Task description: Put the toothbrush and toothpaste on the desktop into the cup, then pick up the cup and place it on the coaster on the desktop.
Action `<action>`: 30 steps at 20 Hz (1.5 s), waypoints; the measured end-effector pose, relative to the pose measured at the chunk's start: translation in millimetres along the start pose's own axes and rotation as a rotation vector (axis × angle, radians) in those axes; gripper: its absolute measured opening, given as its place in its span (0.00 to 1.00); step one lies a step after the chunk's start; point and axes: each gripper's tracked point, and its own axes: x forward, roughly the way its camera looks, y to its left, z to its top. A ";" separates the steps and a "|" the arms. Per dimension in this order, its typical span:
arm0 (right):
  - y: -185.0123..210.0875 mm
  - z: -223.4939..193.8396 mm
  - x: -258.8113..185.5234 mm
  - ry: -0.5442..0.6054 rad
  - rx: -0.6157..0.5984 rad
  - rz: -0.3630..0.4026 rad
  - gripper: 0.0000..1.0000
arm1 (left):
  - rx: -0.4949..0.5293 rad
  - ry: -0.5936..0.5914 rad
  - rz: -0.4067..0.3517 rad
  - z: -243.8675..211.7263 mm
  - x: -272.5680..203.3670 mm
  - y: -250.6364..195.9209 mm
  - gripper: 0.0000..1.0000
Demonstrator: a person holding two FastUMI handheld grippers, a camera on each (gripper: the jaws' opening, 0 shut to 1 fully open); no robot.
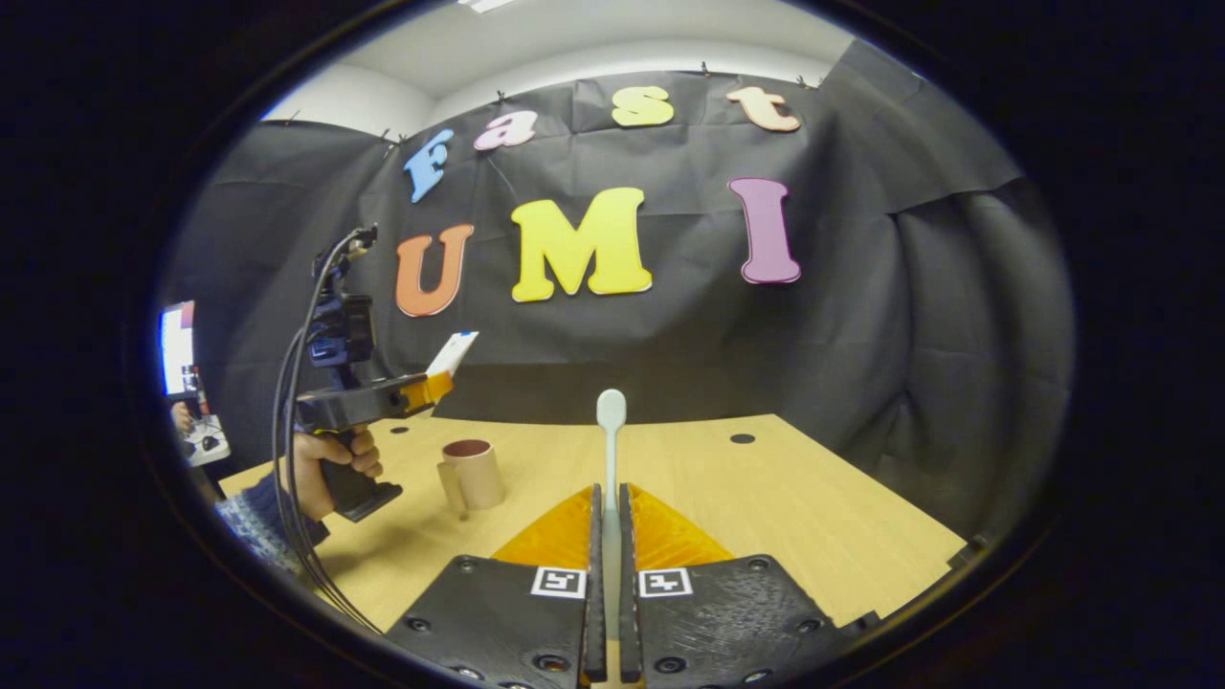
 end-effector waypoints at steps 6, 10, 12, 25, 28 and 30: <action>1.3 -9.3 5.6 0.026 -0.001 0.005 0.06 | -0.020 0.019 -0.027 -20.8 21.6 -5.4 0.42; -2.9 -12.7 9.7 0.037 0.002 -0.005 0.06 | -0.027 0.042 -0.041 -32.0 31.0 -12.0 0.42; -4.2 -15.5 10.7 0.046 0.005 -0.006 0.06 | -0.033 0.033 -0.040 -30.8 33.3 -11.8 0.43; -1.0 -25.4 14.8 0.072 0.012 -0.004 0.06 | -0.066 0.036 -0.062 -39.6 35.7 -13.6 0.46; -4.4 -24.4 15.9 0.071 0.018 -0.012 0.06 | -0.069 0.032 -0.087 -35.3 33.2 -17.7 0.58; -5.6 -22.6 15.2 0.068 0.019 -0.016 0.05 | -0.054 0.049 -0.095 -35.0 29.6 -20.9 0.51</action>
